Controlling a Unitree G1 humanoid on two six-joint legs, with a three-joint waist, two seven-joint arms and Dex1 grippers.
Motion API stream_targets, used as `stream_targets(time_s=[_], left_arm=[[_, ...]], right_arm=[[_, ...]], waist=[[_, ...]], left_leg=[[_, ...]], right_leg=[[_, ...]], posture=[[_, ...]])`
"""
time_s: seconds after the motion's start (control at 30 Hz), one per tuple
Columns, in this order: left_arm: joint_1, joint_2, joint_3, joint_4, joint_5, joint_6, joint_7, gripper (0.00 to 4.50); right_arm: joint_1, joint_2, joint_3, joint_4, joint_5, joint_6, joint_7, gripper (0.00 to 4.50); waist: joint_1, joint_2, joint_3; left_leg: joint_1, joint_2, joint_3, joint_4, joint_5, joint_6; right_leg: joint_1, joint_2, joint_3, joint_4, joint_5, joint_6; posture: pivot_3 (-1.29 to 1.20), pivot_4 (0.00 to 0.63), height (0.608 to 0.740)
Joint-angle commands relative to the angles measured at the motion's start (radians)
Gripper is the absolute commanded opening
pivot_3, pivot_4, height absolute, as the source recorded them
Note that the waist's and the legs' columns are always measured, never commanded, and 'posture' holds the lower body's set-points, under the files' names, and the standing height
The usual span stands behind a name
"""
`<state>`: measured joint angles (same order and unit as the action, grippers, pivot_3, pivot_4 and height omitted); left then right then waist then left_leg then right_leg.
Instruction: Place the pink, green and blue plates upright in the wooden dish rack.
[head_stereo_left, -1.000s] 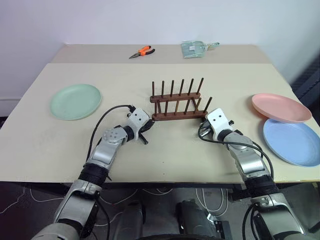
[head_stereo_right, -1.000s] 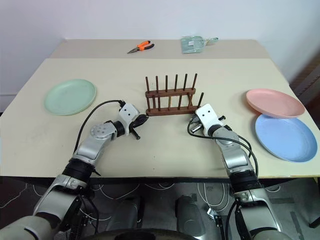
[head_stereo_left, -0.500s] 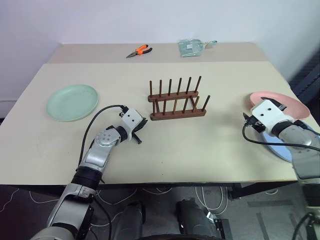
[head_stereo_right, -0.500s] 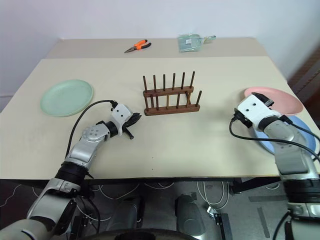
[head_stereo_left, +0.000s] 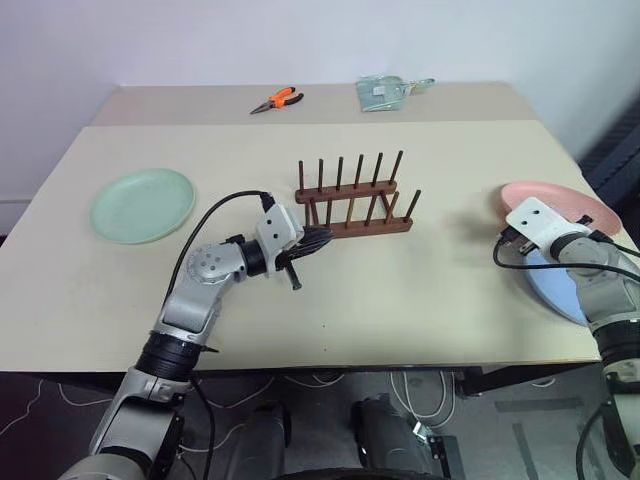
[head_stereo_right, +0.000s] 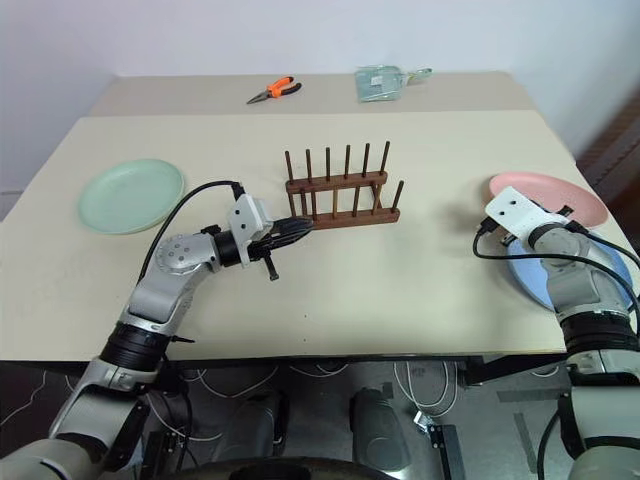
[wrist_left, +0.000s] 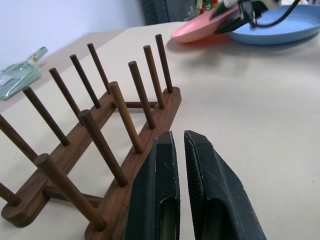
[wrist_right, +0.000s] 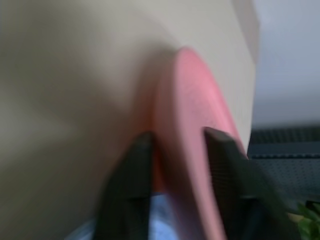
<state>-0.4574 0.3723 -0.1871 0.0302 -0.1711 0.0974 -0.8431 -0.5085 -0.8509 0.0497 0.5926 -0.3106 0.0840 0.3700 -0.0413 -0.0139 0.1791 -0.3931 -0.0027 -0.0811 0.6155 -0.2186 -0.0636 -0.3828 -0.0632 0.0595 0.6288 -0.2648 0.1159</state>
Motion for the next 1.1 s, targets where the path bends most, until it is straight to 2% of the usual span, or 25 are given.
stream_targets(time_s=[0.03,0.2,0.33,0.43,0.53,0.6,0.8,1.1], left_arm=[[0.014,0.000,0.012,-0.062,-0.019,0.012,0.005,0.29],[0.029,0.002,0.032,-0.064,-0.008,0.004,0.032,0.29],[0.030,0.003,0.080,-0.025,0.002,-0.024,0.095,0.29],[0.043,0.015,0.097,-0.005,0.002,-0.030,0.107,0.29],[0.070,0.034,0.107,0.027,-0.009,-0.038,0.089,0.29],[0.082,0.042,0.104,0.030,-0.021,-0.036,0.063,0.29],[0.097,0.038,0.106,0.016,-0.035,-0.027,0.052,0.29],[0.119,0.034,0.100,-0.027,-0.035,-0.001,0.061,0.29]], right_arm=[[-0.027,-0.007,-0.017,-0.025,0.001,-0.036,-0.018,0.04],[-0.017,-0.012,-0.039,-0.135,0.017,-0.106,-0.034,0.04],[-0.024,0.079,-0.163,-0.417,0.291,-0.058,0.092,0.04],[-0.050,0.186,-0.256,-0.650,0.622,0.168,0.170,0.04],[-0.127,0.320,-0.378,-0.843,1.192,0.467,0.117,0.04],[-0.148,0.369,-0.404,-0.860,1.339,0.554,0.069,0.04],[-0.170,0.403,-0.417,-0.810,1.460,0.636,0.005,0.04],[-0.158,0.414,-0.384,-0.680,1.406,0.648,0.011,0.04]], waist=[[0.000,0.000,0.000],[-0.003,0.000,0.000],[-0.007,0.001,0.001],[-0.001,0.001,0.001],[0.000,0.001,0.001],[0.001,0.001,0.001],[0.025,0.000,0.001],[0.023,0.000,0.001]], left_leg=[[0.000,0.000,0.000,0.000,0.000,0.000],[0.000,0.000,0.000,-0.001,0.000,0.000],[-0.001,0.000,0.002,-0.002,0.000,0.000],[-0.001,0.000,0.001,-0.002,0.000,0.000],[-0.002,0.000,0.000,-0.001,0.000,0.000],[-0.002,0.001,0.000,-0.001,0.000,0.000],[-0.006,0.000,0.000,0.000,0.000,0.000],[-0.013,0.000,0.000,0.000,0.000,0.000]], right_leg=[[0.000,0.000,0.000,0.000,0.000,0.000],[-0.001,0.000,0.001,0.000,0.001,0.001],[-0.005,0.001,0.004,0.002,0.001,0.002],[-0.004,0.002,0.004,0.002,0.001,0.003],[-0.005,0.001,0.004,0.002,0.001,0.003],[-0.005,0.001,0.004,0.002,0.001,0.002],[-0.007,0.000,0.002,0.000,0.000,-0.002],[-0.015,0.001,0.002,0.002,0.002,0.002]], posture=[[0.00,0.150,0.740],[0.00,0.150,0.740],[0.00,0.150,0.740],[0.00,0.150,0.740],[0.00,0.150,0.740],[0.00,0.150,0.740],[0.00,0.150,0.740],[0.00,0.150,0.740]])
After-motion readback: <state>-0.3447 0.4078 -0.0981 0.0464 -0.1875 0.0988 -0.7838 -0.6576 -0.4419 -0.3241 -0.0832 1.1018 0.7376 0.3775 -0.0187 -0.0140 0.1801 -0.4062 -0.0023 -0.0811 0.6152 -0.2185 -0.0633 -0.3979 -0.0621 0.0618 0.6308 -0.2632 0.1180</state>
